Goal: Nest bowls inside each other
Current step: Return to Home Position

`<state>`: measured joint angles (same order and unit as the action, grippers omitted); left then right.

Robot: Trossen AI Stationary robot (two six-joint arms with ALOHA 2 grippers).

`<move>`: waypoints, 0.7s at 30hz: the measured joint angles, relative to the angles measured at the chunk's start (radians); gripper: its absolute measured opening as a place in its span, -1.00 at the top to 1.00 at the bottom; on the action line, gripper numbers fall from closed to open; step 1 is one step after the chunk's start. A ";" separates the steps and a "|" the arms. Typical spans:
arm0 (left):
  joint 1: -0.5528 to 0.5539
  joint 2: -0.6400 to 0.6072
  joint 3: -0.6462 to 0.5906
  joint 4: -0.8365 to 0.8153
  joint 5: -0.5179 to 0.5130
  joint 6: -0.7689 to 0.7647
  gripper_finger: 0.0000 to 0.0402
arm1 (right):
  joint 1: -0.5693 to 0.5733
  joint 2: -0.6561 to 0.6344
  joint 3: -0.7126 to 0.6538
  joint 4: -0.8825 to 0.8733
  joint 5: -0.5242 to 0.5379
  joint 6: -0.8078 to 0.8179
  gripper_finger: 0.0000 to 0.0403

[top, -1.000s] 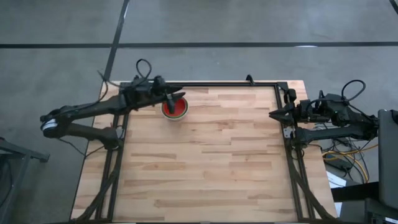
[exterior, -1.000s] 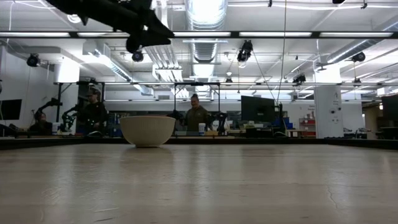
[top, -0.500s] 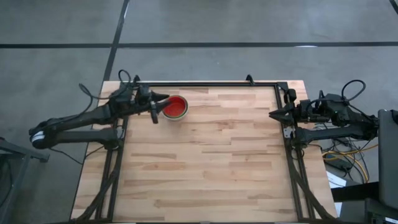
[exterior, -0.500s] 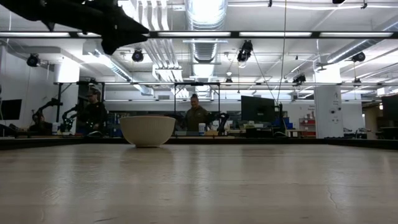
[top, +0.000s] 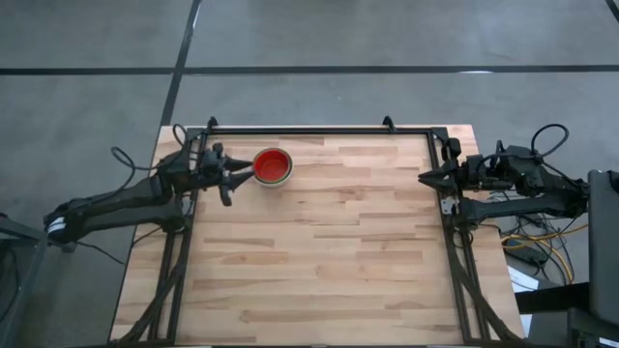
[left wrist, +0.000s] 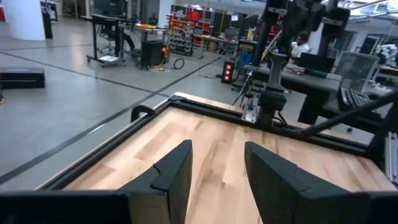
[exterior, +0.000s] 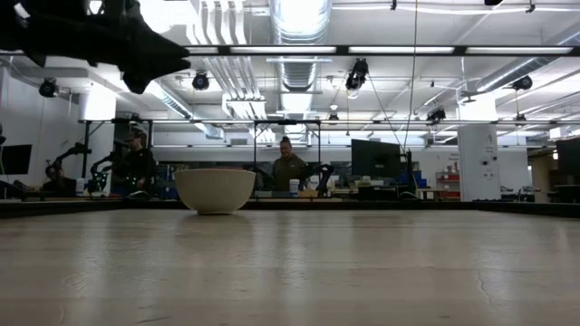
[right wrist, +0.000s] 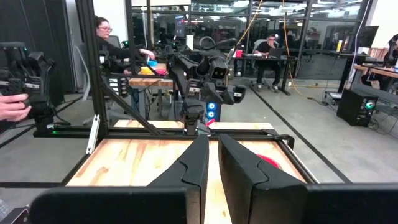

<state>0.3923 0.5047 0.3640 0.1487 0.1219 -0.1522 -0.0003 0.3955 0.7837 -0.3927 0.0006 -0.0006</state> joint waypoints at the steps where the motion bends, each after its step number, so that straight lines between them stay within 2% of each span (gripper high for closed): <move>1: 0.000 -0.014 -0.014 0.000 0.003 0.000 0.24 | 0.000 0.000 0.000 0.000 0.000 0.000 0.83; 21: 0.000 -0.240 -0.218 -0.018 0.096 -0.004 0.24 | 0.000 0.000 0.000 0.000 0.000 0.000 0.83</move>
<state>0.3923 0.2644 0.1457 0.1312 0.2182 -0.1557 -0.0002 0.3954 0.7836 -0.3927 0.0006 -0.0006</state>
